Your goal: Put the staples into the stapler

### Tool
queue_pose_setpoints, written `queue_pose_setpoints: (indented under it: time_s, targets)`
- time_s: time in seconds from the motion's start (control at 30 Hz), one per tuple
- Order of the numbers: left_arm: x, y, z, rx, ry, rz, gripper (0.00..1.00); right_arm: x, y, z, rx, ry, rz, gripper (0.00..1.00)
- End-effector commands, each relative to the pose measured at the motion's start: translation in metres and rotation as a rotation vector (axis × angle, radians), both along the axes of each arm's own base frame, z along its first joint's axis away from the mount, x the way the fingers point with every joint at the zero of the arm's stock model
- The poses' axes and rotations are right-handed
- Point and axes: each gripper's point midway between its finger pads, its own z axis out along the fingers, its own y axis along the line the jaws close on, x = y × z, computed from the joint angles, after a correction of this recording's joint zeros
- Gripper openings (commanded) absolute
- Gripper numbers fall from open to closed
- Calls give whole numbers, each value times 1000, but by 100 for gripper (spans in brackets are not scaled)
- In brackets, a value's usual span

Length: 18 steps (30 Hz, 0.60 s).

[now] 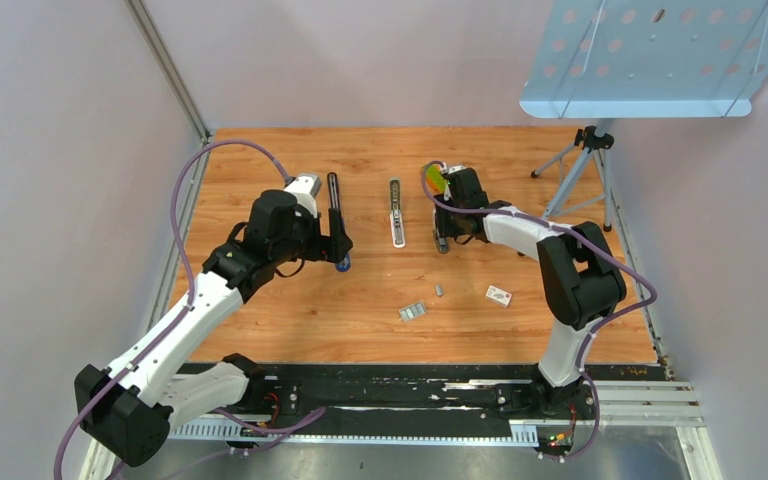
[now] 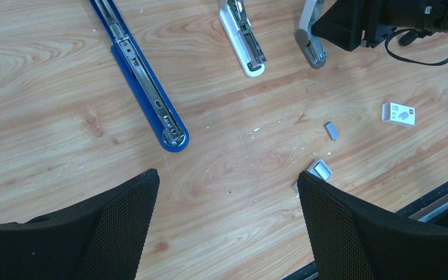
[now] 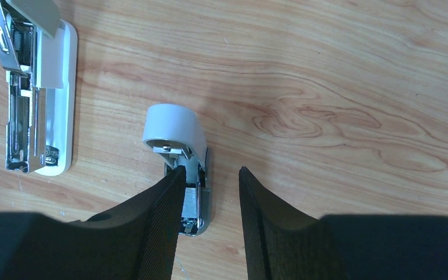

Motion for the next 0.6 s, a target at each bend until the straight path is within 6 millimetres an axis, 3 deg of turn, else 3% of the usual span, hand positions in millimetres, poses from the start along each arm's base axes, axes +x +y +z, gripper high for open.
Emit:
queue_pose_setpoints:
  time_s: [0.0,0.43,0.57]
  targets:
    - [3,2,-3,7,-11,8,91,-1,-6,-6,-8,17,-8,42]
    - [8,-5,-10,-20,25,15,89,-14,-12,-5,-15,24,-3,41]
    - [14,-7,-13,-33,16,29,85,-14,-2,13,47,12,25,41]
